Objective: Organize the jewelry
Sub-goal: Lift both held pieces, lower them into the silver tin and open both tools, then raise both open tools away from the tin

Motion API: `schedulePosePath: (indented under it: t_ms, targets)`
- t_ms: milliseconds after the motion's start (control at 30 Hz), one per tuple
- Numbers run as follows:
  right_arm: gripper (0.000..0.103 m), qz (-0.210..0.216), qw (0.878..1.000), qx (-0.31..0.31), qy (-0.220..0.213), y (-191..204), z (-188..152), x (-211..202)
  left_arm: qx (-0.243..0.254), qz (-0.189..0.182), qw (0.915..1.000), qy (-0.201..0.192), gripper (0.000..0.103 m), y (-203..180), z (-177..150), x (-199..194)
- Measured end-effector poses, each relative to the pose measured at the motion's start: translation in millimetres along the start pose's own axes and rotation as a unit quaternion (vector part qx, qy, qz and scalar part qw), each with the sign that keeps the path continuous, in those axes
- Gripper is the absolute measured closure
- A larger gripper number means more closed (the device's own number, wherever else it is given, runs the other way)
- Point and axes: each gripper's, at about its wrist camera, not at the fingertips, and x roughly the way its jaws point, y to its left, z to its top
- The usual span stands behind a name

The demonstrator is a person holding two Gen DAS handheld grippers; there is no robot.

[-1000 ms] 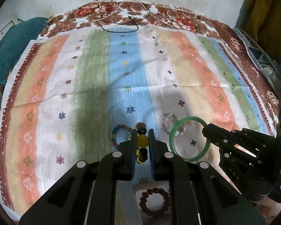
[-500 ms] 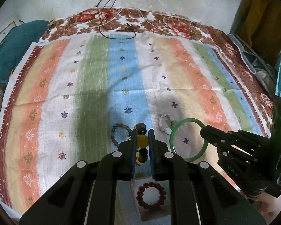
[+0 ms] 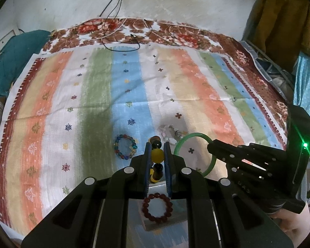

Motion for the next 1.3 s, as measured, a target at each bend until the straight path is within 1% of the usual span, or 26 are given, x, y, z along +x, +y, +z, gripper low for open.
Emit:
schedulePosePath:
  t_ms: [300,633,767,867,900,933,1000,1033,1067,1133,1300]
  targets:
    - [0.095,0.007,1.000,-0.006,-0.007,5,-14,-16,0.006,-0.004,1.0000,-0.004,0.092,-6,-13,-10]
    - [0.095,0.010,1.000,-0.013,-0.002,11,-32,-25,0.014,-0.012,0.9998,-0.010,0.092,-12,-33,-23]
    - [0.095,0.015,1.000,-0.018,0.005,13,-38,-26,0.017,-0.014,0.9998,-0.004,0.092,-15,-40,-25]
    - [0.094,0.021,0.999,-0.023,0.012,16,-42,-25,0.016,-0.013,0.9998,0.009,0.091,-17,-45,-22]
    - [0.094,0.028,0.999,-0.027,0.021,17,-42,-22,0.015,-0.011,0.9997,0.013,0.091,-16,-47,-21]
    - [0.092,0.037,0.998,-0.028,0.029,18,-43,-19,0.013,-0.008,0.9998,0.016,0.091,-16,-48,-20]
    - [0.082,0.033,0.999,-0.020,0.036,16,-43,-16,0.006,-0.002,0.9998,0.019,0.074,-13,-47,-18]
    - [0.068,0.029,0.999,-0.018,0.034,15,-42,-17,0.003,0.001,0.9998,0.018,0.072,-11,-46,-18]
    - [0.062,0.025,0.999,-0.015,0.030,13,-41,-18,0.000,0.003,0.9999,0.017,0.072,-10,-46,-18]
    - [0.061,0.022,0.999,-0.008,0.024,9,-38,-19,-0.007,0.005,0.9998,0.017,0.069,-6,-43,-17]
    - [0.055,0.016,1.000,0.011,0.025,0,-30,-14,-0.012,0.020,0.9994,0.025,0.064,2,-39,-7]
